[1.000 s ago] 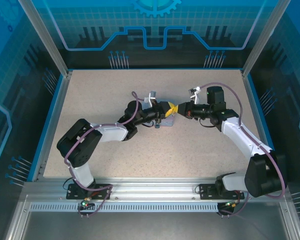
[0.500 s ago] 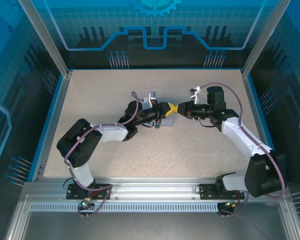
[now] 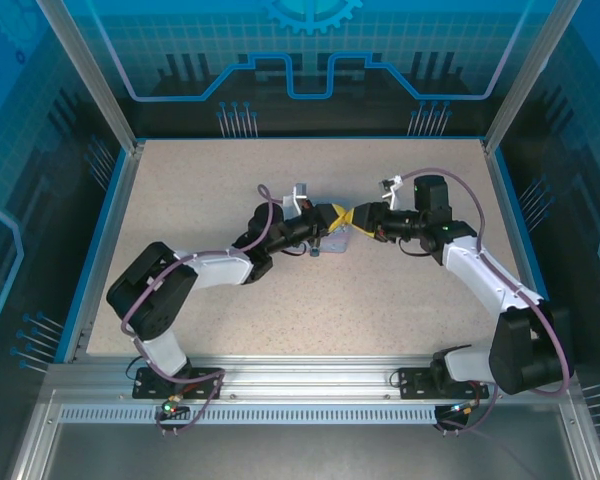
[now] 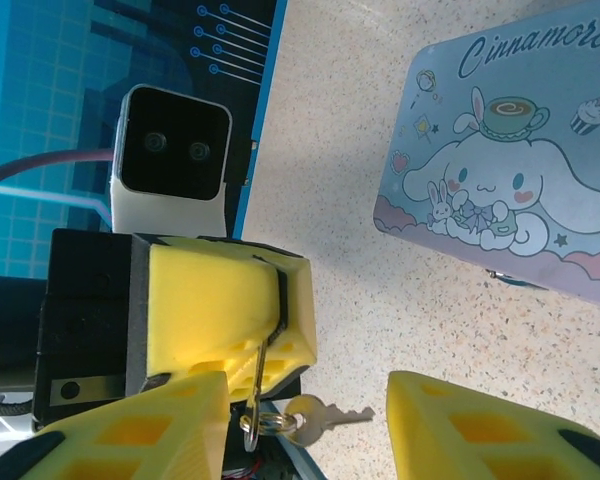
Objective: Unlock the padlock with the key
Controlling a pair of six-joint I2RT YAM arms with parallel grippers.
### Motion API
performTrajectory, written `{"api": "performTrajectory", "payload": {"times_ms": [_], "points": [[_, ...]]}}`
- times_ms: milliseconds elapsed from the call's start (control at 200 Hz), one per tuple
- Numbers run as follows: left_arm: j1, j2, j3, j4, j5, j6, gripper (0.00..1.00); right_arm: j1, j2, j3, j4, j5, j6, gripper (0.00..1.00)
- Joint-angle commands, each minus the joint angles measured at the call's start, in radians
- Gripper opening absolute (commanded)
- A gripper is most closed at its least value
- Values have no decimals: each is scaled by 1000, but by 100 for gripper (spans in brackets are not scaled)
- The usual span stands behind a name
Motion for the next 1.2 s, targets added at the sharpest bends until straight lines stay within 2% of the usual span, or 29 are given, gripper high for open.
{"api": "performTrajectory", "payload": {"times_ms": [0, 140, 310, 455, 660, 900, 1196], "points": [[-8, -62, -22, -50, -70, 44, 0, -13, -38, -49, 74, 15, 66, 48], [-11, -122, -32, -159, -133, 76, 0, -3, -81, -100, 160, 76, 164, 48], [-22, -214, -36, -329, -254, 114, 0, 35, -153, -161, 245, 229, 295, 53], [-34, -282, -26, -475, -372, 117, 0, 103, -211, -220, 335, 408, 415, 55], [-56, -341, 17, -678, -536, 57, 0, 208, -223, -222, 422, 592, 472, 54], [-80, -347, 88, -816, -641, 3, 0, 286, -106, -168, 516, 635, 505, 53], [-87, -362, 108, -851, -703, -22, 0, 357, 15, -136, 640, 638, 553, 46]]}}
